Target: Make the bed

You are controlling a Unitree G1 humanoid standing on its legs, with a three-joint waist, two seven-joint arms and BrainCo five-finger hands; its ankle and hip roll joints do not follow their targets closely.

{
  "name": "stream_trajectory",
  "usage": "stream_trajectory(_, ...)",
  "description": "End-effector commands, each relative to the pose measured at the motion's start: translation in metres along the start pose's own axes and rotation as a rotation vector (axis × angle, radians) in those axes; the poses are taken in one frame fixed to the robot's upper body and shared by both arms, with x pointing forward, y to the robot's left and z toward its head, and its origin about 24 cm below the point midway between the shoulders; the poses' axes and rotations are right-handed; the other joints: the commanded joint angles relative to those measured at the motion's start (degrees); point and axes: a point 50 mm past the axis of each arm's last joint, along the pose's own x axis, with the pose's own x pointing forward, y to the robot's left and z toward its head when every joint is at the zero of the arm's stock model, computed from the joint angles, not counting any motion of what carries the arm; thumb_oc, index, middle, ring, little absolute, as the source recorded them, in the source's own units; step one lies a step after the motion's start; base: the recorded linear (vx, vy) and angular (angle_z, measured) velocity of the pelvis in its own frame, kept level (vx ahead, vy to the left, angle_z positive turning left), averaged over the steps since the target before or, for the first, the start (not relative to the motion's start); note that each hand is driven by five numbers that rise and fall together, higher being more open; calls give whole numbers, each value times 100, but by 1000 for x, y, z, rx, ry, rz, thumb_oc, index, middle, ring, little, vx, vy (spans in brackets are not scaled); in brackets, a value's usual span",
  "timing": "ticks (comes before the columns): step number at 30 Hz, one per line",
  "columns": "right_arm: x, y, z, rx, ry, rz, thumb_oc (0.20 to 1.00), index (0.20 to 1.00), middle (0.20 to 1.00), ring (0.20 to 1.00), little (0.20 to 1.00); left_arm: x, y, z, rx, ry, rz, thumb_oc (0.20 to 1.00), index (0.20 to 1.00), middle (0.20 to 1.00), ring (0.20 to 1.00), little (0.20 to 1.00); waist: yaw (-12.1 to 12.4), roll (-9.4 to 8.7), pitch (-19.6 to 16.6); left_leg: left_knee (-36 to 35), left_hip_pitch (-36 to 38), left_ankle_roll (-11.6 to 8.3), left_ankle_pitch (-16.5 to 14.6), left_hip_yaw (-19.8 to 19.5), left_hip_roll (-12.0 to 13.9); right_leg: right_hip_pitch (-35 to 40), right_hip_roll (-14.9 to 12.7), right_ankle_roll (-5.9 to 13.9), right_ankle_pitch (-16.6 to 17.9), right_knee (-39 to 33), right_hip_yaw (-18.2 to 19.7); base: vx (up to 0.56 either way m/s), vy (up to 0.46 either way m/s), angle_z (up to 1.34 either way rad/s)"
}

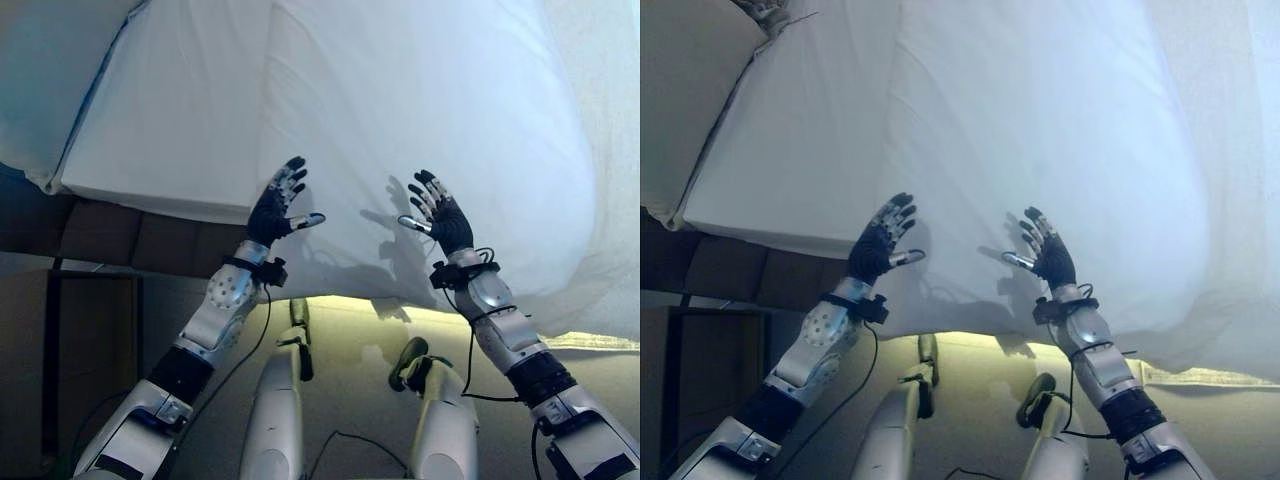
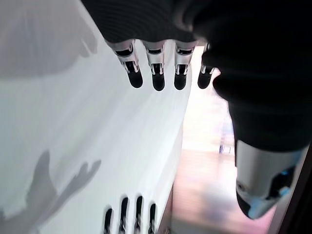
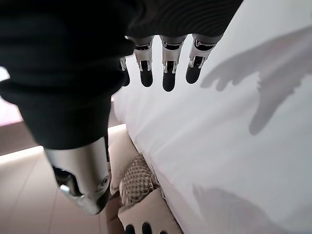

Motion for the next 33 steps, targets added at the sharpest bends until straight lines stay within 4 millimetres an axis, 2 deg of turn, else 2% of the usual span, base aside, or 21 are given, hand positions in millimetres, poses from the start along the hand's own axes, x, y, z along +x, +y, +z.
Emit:
stream_trajectory(1, 7, 6, 15, 162, -88, 15, 1000, 1000, 1000, 1000, 1000, 21, -20, 13, -207, -76, -37, 1000, 1000, 1000, 1000, 1000, -95, -5, -108, 657, -171, -276, -773, -71, 292, -251, -344, 393, 1193, -1139, 222, 0, 0, 0)
stream_trajectory(3, 11, 12, 4, 261, -48, 10, 1000, 1000, 1000, 1000, 1000, 25, -29, -4, -403, -8, 1, 1000, 1000, 1000, 1000, 1000, -125, -25, -108, 671, -219, -276, -773, -64, 313, -327, -326, 376, 1187, -1132, 256, 0, 0, 0)
stream_trajectory(5, 11, 13, -5, 337, -20, -23, 1000, 1000, 1000, 1000, 1000, 26, -32, -17, -510, 44, 48, 1000, 1000, 1000, 1000, 1000, -152, -44, -108, 727, -305, -282, -786, -56, 322, -418, -315, 365, 1170, -1098, 289, -5, -12, -5)
stream_trajectory(7, 11, 5, -15, 414, -4, -125, 1000, 1000, 1000, 1000, 1000, 23, -27, -33, -579, 104, 129, 1000, 1000, 1000, 1000, 1000, -178, -68, -108, 776, -379, -283, -811, -38, 343, -502, -297, 360, 1147, -1068, 325, -9, -5, -4)
stream_trajectory(11, 4, -24, -31, 460, 23, -377, 1000, 1000, 1000, 1000, 1000, -3, 6, -73, -604, 250, 388, 1000, 1000, 1000, 1000, 1000, -221, -77, -108, 870, -546, -289, -854, -27, 353, -673, -278, 343, 1128, -1005, 383, 11, -7, -7)
stream_trajectory(13, 0, -29, -36, 464, 34, -422, 1000, 1000, 1000, 1000, 1000, -10, 14, -80, -605, 276, 439, 1000, 1000, 1000, 1000, 1000, -228, -82, -108, 880, -569, -292, -863, -20, 356, -713, -276, 340, 1118, -979, 390, 7, -1, -2)
stream_trajectory(14, -7, -44, -42, 429, 66, -500, 1000, 1000, 1000, 1000, 1000, -32, 38, -96, -574, 347, 563, 1000, 1000, 1000, 1000, 1000, -224, -102, -108, 918, -618, -293, -882, -17, 360, -776, -256, 326, 1115, -954, 433, 0, 0, 0)
stream_trajectory(15, -6, -43, -42, 428, 66, -498, 1000, 1000, 1000, 1000, 1000, -32, 39, -96, -574, 346, 563, 1000, 1000, 1000, 1000, 1000, -226, -106, -108, 925, -624, -293, -887, -13, 363, -785, -255, 326, 1113, -949, 440, 0, 0, 0)
stream_trajectory(17, -15, -57, -49, 385, 110, -555, 1000, 1000, 1000, 1000, 1000, -56, 66, -105, -530, 392, 701, 1000, 1000, 1000, 1000, 1000, -216, -144, -108, 1062, -753, -290, -930, -18, 380, -897, -251, 306, 1088, -868, 481, 0, 0, 0)
stream_trajectory(19, -23, -68, -55, 375, 135, -603, 1000, 1000, 1000, 1000, 1000, -72, 79, -111, -503, 429, 755, 1000, 1000, 1000, 1000, 1000, -214, -160, -108, 1128, -827, -295, -958, -17, 382, -944, -247, 303, 1056, -811, 484, 0, 0, 0)
stream_trajectory(21, -34, -81, -59, 363, 148, -666, 1000, 1000, 1000, 1000, 1000, -93, 94, -115, -471, 463, 834, 1000, 1000, 1000, 1000, 1000, -208, -169, -108, 1199, -900, -293, -984, -25, 374, -1007, -251, 299, 1033, -745, 483, 12, 0, 2)
stream_trajectory(22, -42, -91, -63, 356, 164, -714, 1000, 1000, 1000, 1000, 1000, -113, 107, -120, -439, 507, 907, 1000, 1000, 1000, 1000, 1000, -195, -175, -108, 1279, -961, -289, -1017, -23, 367, -1057, -245, 292, 1000, -681, 498, 0, 0, 0)
stream_trajectory(25, -47, -99, -65, 349, 172, -749, 1000, 1000, 1000, 1000, 1000, -121, 114, -120, -407, 527, 933, 1000, 1000, 1000, 1000, 1000, -191, -186, -108, 1313, -992, -289, -1041, -20, 373, -1080, -251, 293, 986, -657, 499, 0, 0, 0)
stream_trajectory(27, -61, -111, -70, 351, 184, -812, 1000, 1000, 1000, 1000, 1000, -146, 130, -120, -382, 557, 1021, 1000, 1000, 1000, 1000, 1000, -175, -187, -108, 1366, -1064, -283, -1070, -25, 369, -1144, -254, 296, 964, -603, 509, 23, 13, 3)
stream_trajectory(29, -65, -115, -71, 350, 191, -830, 1000, 1000, 1000, 1000, 1000, -153, 136, -119, -378, 554, 1055, 1000, 1000, 1000, 1000, 1000, -173, -197, -108, 1400, -1102, -282, -1081, -29, 370, -1174, -257, 290, 954, -577, 523, 7, 6, 2)
stream_trajectory(30, -75, -126, -72, 326, 206, -875, 1000, 1000, 1000, 1000, 1000, -167, 147, -114, -354, 555, 1105, 1000, 1000, 1000, 1000, 1000, -165, -205, -108, 1413, -1146, -281, -1092, -27, 370, -1209, -258, 291, 941, -563, 526, 0, 0, 0)
stream_trajectory(32, -77, -131, -71, 321, 208, -892, 1000, 1000, 1000, 1000, 1000, -169, 151, -113, -347, 550, 1113, 1000, 1000, 1000, 1000, 1000, -161, -205, -108, 1413, -1162, -280, -1095, -27, 368, -1230, -261, 293, 935, -555, 527, 0, 0, 0)
stream_trajectory(33, -82, -139, -69, 310, 202, -919, 1000, 1000, 1000, 1000, 1000, -179, 157, -110, -336, 545, 1153, 1000, 1000, 1000, 1000, 1000, -150, -202, -108, 1429, -1196, -278, -1099, -23, 359, -1255, -262, 293, 919, -525, 532, 3, 13, 4)
